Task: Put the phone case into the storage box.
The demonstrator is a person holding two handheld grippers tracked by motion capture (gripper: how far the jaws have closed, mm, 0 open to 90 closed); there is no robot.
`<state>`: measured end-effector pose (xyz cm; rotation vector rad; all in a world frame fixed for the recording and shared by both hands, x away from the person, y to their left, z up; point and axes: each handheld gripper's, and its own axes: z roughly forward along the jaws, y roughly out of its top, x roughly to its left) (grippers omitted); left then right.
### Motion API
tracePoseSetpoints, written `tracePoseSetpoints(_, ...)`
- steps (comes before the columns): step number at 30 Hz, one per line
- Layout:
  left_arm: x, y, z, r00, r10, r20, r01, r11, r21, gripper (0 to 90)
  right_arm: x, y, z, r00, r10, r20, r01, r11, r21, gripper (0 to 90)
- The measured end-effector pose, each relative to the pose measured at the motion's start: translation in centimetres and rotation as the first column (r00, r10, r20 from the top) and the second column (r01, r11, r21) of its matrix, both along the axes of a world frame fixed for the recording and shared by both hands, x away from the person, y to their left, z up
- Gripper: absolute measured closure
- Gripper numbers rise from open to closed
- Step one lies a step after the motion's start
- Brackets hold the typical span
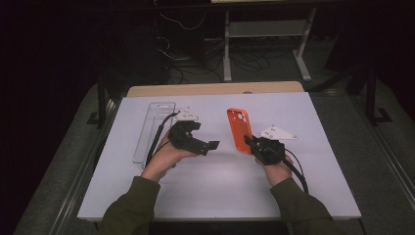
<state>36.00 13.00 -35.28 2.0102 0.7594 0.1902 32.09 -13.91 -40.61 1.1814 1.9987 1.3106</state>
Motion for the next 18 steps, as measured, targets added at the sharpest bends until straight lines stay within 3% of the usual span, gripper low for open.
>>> tracePoseSetpoints(9, 0.7, -0.9, 0.3, 0.9995, 0.031, 0.010, -0.030, 0.9986, -0.043, 0.0, 0.1, 0.9, 0.0, 0.9997, 0.009, 0.021, -0.008, 1.000, -0.016, 81.4)
tracePoseSetpoints(18, 1.2, -2.6, -0.1, 0.9990, 0.045, -0.008, -0.045, 0.9959, -0.078, 0.0, 0.0, 1.2, -0.1, 0.9995, 0.021, 0.024, -0.020, 0.999, -0.028, 81.4)
